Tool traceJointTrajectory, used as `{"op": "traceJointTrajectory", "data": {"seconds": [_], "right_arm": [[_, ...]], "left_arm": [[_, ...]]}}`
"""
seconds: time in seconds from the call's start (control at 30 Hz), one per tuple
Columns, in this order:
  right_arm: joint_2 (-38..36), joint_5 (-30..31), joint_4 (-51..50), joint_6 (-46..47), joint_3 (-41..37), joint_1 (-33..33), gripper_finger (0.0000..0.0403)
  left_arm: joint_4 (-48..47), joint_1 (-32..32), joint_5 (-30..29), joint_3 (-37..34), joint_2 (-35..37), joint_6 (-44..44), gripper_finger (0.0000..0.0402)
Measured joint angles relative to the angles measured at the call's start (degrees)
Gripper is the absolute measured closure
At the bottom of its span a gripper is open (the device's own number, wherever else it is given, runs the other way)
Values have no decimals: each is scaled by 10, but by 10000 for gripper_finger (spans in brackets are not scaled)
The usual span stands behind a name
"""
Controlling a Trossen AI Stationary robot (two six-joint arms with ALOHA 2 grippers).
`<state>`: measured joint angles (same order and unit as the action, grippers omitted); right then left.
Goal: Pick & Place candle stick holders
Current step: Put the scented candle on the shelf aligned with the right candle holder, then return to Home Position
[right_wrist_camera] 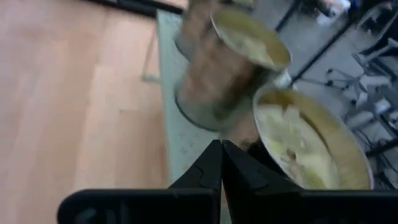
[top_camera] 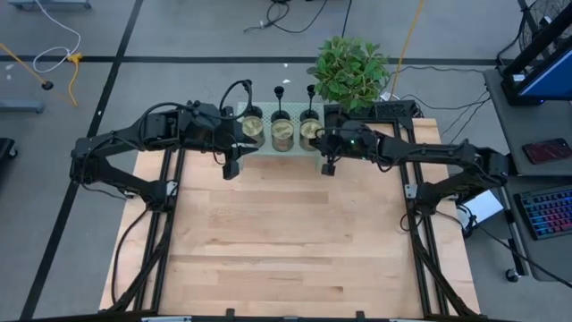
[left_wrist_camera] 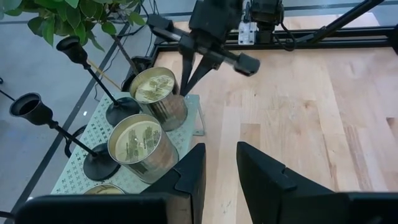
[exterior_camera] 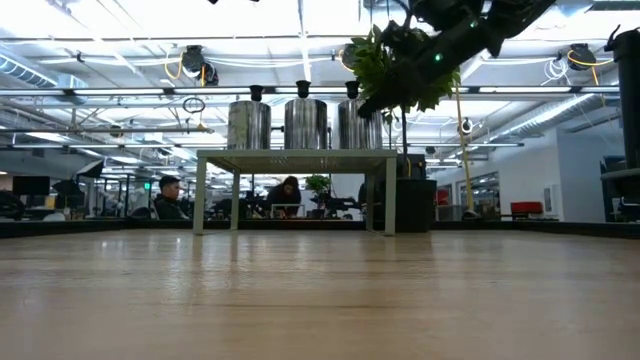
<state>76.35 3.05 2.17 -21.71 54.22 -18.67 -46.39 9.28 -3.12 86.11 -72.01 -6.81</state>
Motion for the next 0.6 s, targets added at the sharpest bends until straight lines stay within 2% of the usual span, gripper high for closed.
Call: {"op": "traceJointTrajectory", "data": {"seconds": [0.27, 0.37, 0.53, 0.6], "right_arm": [[-81, -1, -18, 14, 0, 60, 403], [-129, -1, -44, 15, 0, 82, 403], [-214, -1, -104, 55, 0, 102, 403], [-245, -2, -128, 66, -6, 107, 403]], "left_arm": [[-13, -19, 0, 0, 39, -24, 310], [-37, -32, 0, 0, 68, -27, 332], [-113, -44, -21, -16, 124, -66, 392], [-104, -45, -33, -46, 152, -52, 393]]}}
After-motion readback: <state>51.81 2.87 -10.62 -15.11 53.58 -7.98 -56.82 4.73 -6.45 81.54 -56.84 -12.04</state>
